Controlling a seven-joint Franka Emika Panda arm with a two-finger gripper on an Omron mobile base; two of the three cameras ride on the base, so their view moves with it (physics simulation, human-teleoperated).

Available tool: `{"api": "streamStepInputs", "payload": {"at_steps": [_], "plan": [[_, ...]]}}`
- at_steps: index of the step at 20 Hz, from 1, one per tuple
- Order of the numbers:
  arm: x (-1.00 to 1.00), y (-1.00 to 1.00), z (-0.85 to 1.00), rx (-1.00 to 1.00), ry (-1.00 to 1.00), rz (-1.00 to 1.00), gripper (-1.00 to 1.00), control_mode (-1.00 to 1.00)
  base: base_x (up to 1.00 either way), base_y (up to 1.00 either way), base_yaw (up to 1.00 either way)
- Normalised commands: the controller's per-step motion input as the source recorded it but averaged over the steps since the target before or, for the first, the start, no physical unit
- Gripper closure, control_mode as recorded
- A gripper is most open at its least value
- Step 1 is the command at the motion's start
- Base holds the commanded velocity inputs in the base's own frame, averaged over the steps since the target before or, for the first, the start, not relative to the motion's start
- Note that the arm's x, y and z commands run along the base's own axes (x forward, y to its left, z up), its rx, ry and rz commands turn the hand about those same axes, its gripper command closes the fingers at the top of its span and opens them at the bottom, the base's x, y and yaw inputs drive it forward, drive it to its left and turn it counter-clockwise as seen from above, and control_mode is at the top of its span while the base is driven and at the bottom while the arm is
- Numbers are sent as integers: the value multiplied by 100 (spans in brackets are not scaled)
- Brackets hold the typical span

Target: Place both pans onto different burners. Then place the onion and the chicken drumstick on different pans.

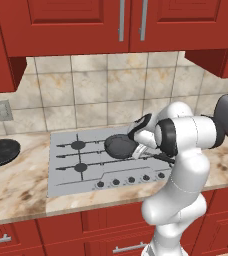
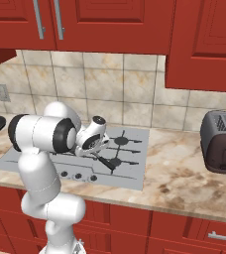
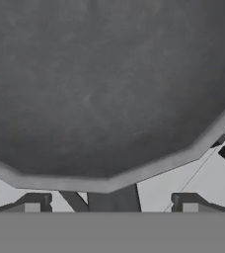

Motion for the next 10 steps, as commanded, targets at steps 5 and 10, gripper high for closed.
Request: {"api": "streamStepInputs", "payload": {"at_steps": [5,10], "plan": [[-1,-1,3,0,0,0,-100,-100,0,0,0],[-7,-5,19,0,-5,0,-100,-100,0,0,0]]}}
